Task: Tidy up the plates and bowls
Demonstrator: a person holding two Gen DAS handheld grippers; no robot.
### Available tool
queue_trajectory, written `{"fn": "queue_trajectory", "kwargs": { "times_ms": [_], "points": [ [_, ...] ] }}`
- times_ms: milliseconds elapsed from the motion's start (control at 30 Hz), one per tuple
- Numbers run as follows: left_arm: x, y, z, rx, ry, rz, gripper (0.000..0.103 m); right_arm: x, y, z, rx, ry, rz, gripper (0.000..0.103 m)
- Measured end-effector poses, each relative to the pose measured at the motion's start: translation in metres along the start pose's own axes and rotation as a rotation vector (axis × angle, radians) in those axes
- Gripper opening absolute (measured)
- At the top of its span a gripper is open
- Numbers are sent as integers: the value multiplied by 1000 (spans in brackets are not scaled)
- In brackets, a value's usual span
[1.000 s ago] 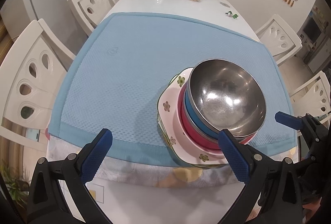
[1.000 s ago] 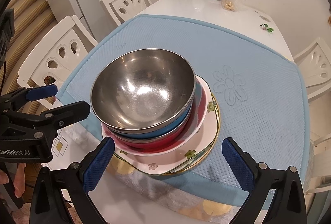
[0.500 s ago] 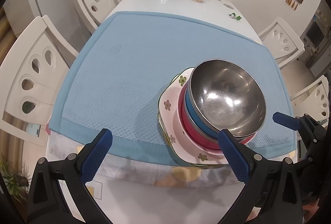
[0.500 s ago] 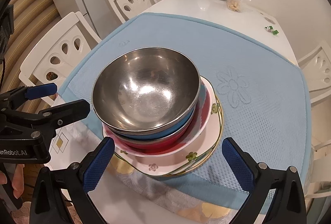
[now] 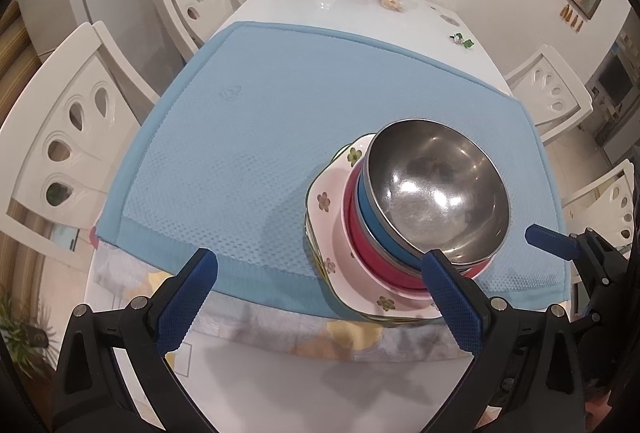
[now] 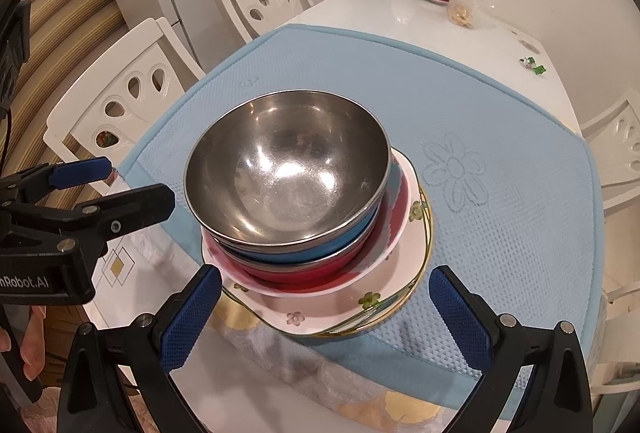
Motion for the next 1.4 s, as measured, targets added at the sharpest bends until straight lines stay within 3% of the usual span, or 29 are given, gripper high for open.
{"fn": "queue_trajectory", "kwargs": {
  "times_ms": [900,1100,1400],
  "points": [
    [-1,2,2,5,18,-24,102,-16,1,4,10,13,-3,103],
    [-1,4,3,12,-6,-55,102,-18,3,4,5,22,8,103],
    [-3,8,2,-9,37,-19,102,-20,3,6,8,34,18,103]
  ]
}}
Point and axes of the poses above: each gripper's, at about its wrist camera, not at the fingertips, and z roughly the way its jaws point, x to its left, y to its top, the point moved 7 cm from there along z, roughly the way its jaws point, and after that the axes turned 1 degree about -x, right-handed, at the moved point
